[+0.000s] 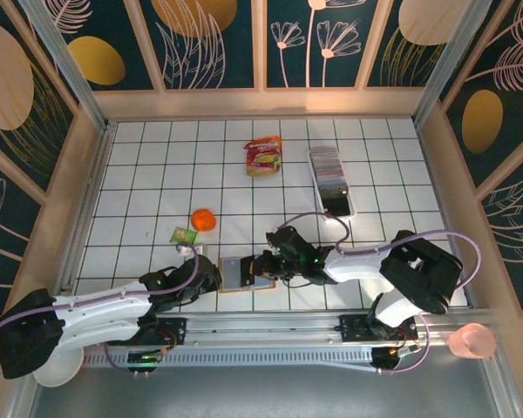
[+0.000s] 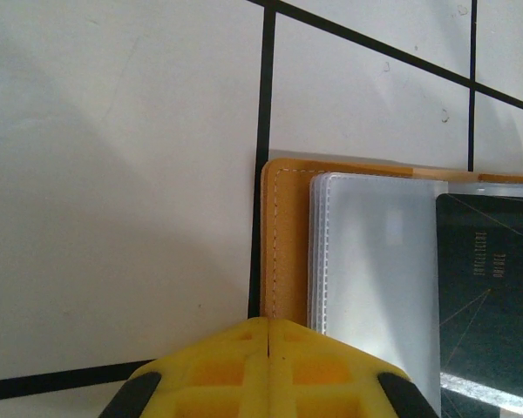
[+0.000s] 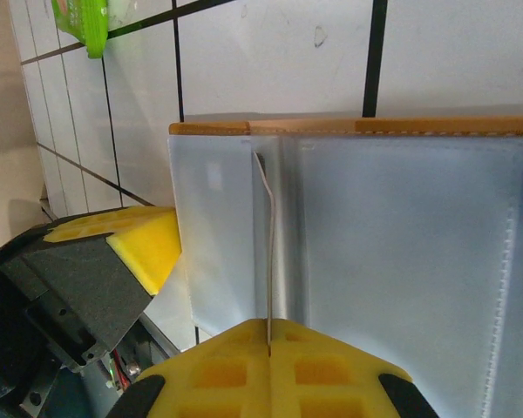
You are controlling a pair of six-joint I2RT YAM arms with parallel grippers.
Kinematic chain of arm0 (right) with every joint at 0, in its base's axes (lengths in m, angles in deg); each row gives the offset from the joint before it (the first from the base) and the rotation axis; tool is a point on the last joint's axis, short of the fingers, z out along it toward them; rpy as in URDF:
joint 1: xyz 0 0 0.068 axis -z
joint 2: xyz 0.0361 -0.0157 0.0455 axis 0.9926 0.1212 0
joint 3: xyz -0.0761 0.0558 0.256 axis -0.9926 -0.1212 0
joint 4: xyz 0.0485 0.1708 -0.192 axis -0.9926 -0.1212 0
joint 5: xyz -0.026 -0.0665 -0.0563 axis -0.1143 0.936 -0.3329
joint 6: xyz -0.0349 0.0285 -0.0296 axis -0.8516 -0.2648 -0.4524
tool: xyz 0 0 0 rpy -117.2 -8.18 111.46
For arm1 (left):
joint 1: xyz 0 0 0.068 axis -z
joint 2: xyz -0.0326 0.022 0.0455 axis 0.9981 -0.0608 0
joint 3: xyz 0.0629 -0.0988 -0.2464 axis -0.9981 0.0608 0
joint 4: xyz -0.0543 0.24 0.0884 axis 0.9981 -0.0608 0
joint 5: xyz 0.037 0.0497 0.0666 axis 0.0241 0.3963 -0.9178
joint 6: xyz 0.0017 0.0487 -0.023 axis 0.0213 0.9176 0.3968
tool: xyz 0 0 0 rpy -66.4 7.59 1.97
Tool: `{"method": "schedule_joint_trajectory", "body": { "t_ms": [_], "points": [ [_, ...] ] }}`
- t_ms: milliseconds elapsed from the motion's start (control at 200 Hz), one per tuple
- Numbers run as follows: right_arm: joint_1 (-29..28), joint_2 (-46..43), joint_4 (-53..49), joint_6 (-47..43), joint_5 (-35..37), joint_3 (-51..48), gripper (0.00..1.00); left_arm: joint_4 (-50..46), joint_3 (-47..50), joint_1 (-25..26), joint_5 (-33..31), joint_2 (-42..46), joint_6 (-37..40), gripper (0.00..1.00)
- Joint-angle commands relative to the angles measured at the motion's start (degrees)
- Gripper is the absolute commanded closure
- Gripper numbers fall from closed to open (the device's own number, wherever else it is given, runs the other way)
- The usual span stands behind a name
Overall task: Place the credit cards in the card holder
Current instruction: Insert the credit card into the card slot.
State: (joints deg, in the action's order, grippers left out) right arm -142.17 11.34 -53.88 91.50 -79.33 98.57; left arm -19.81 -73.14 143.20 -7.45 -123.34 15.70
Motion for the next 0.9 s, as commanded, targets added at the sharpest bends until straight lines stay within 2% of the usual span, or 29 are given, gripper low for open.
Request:
{"method": "schedule_joint_trajectory", "body": {
  "t_ms": [0,430,896],
  "points": [
    [-1.24,1.09,-0.23,1.45,1.28,-0.3,1.0,-2.47,0.72,0.09,0.91,-0.82,0.0,0.96],
    [-2.32,2.11,6.23,5.43,-0.18,-2.59,1.0,-2.05,1.05,0.12,1.08,-0.72,-0.12,0.97],
    [-3.84,6.45,8.22,6.66,1.18,1.63,1.0,-1.52,1.26,0.02,1.43,-1.15,0.08,0.98]
  ]
}}
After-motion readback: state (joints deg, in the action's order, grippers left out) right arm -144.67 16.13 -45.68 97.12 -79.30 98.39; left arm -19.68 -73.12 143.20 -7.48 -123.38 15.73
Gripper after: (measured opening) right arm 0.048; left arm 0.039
